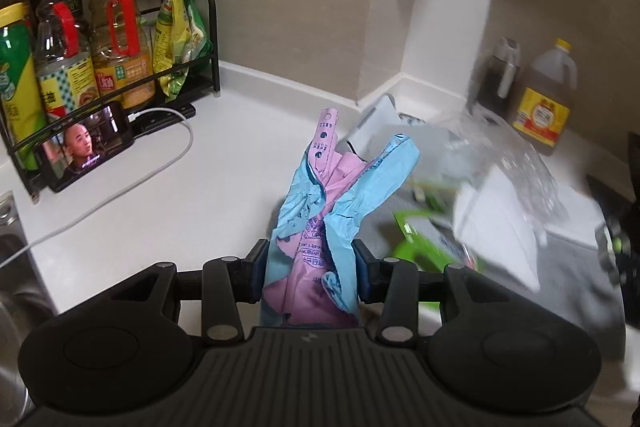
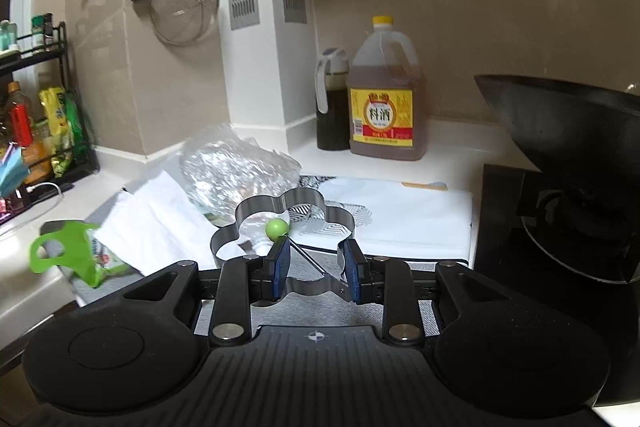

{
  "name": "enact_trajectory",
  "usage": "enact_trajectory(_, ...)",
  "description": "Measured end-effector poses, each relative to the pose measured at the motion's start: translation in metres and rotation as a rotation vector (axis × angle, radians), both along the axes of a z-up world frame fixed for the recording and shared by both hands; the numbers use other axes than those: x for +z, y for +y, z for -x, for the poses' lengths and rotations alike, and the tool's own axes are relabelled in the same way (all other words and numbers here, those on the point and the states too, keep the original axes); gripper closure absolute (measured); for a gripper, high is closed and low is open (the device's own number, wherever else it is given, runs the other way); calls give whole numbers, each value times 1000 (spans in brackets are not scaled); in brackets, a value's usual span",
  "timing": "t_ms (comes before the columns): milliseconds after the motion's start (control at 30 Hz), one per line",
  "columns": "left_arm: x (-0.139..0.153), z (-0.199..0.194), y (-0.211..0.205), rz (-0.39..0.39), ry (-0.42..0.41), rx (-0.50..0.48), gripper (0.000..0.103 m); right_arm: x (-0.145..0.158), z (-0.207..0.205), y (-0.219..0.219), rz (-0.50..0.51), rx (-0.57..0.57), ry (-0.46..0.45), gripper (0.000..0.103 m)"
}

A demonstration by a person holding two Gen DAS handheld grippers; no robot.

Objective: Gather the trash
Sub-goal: 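Carry the glove with the left gripper and the egg ring with the right gripper toward the bin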

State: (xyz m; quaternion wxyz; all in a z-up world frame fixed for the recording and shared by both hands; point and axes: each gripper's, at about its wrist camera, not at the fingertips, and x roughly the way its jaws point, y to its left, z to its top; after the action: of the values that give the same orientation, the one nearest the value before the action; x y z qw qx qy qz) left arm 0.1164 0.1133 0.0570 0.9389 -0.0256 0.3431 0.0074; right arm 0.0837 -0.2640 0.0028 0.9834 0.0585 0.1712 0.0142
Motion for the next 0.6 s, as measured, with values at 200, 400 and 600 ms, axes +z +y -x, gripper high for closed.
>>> enact_trajectory(200,-14,54,-5,-10,12,2,56,18,40,-1,12,41,-46,72)
enact_trajectory(400,-39,99,-13,-31,48,-5,56,30,79,17,26,141,-62,72)
enact_trajectory(600,-58,142,-20,-46,76,-19,56,30,110,48,33,296,-34,72)
